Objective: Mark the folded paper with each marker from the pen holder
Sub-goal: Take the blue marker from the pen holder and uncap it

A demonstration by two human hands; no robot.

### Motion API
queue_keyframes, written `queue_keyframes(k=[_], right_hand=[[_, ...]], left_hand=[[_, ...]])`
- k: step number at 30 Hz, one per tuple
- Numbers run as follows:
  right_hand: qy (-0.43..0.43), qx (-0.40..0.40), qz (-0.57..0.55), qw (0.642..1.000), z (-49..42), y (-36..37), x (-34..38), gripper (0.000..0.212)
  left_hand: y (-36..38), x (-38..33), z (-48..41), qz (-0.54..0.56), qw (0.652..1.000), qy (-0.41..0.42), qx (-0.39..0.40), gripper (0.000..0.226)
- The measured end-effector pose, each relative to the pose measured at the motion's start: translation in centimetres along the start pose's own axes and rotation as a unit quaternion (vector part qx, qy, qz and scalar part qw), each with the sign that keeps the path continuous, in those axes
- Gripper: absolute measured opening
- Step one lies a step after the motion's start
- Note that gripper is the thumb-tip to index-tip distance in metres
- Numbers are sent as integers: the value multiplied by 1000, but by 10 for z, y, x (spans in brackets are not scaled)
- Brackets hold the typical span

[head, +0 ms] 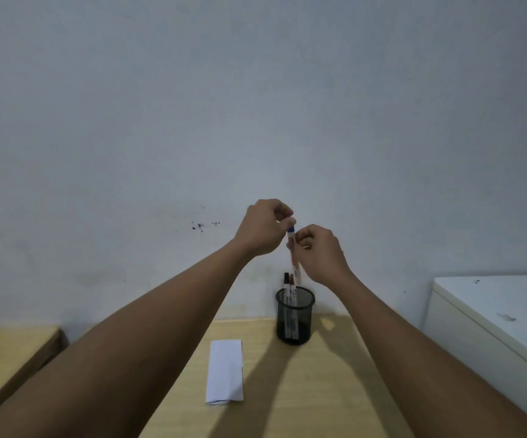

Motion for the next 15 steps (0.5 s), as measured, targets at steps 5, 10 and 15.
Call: queue_keyframes(k=[5,10,15], right_hand=[[-38,52,-6,998,24,14,44,14],[-47,64,-1,997,53,36,69,14],[-35,65,10,997,73,60,81,19]], left_hand=[[-55,-3,33,44,999,-23,-18,20],[-93,13,62,11,997,-47,-59,13],[-117,34,81,8,993,-62,-99,9]])
Point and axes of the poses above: each hand's wrist, its own z-axis away from the middle knuckle, its own y-axis out of the palm, x = y × z, the point moved 7 cm from there along -z, towards the middle knuckle, and after that the axes turned 3 degrees about z, right-handed, at the moved point
